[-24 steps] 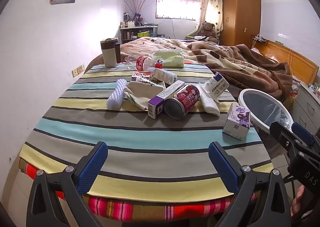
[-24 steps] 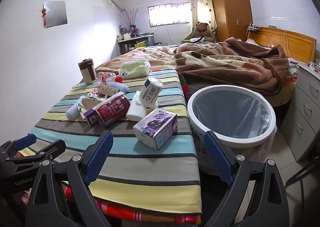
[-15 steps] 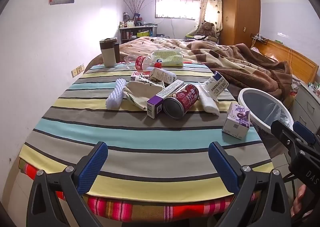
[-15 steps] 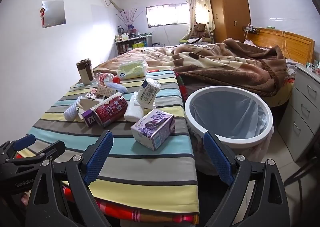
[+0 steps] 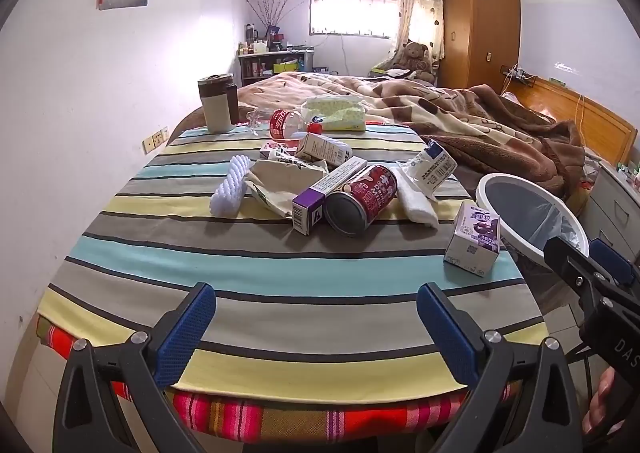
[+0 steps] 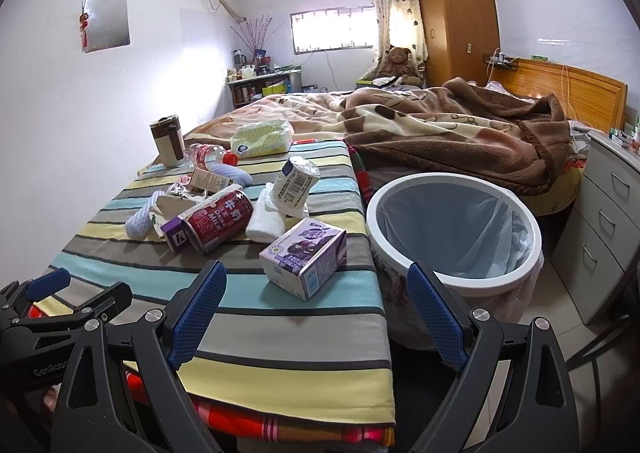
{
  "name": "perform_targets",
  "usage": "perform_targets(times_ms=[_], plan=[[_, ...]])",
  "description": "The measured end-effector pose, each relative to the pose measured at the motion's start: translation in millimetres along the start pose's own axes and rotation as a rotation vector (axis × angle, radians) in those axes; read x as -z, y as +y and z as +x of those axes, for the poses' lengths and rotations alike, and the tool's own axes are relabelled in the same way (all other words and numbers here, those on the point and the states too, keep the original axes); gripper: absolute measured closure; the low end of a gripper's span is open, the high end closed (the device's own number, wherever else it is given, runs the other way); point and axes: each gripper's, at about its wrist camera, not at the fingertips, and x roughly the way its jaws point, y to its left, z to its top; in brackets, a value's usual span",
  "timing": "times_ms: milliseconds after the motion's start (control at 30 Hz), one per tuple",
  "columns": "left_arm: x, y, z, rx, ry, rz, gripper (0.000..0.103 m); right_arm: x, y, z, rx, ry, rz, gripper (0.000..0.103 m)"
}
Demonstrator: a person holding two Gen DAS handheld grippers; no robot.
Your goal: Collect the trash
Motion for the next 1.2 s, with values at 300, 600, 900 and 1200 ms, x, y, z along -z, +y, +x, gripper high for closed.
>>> perform_targets(times_ms=[300,600,900,1200], plan=[[0.4,0.2,1.1,0.000,-0.004,0.000,0.001,-0.5,1.6,0.5,0.001,-0.001,-0.001,0.010],[0.1,0.0,0.4,-0.001,-0.005,-0.001,0.001,-0.3,2.1,0.2,0.000,0.000,-0.003,0.009],[-1.0,0.2,-1.4,0.001,-0.005,-0.004,0.001,0.0,3.4,-0.4,0.001,-0.001,-0.006,0.009],[-0.9,0.7,-1.4,0.001,-0.005,-0.005,0.001,0.4,4.4,-0.6,0.001,0.001,-0.008,0.010]])
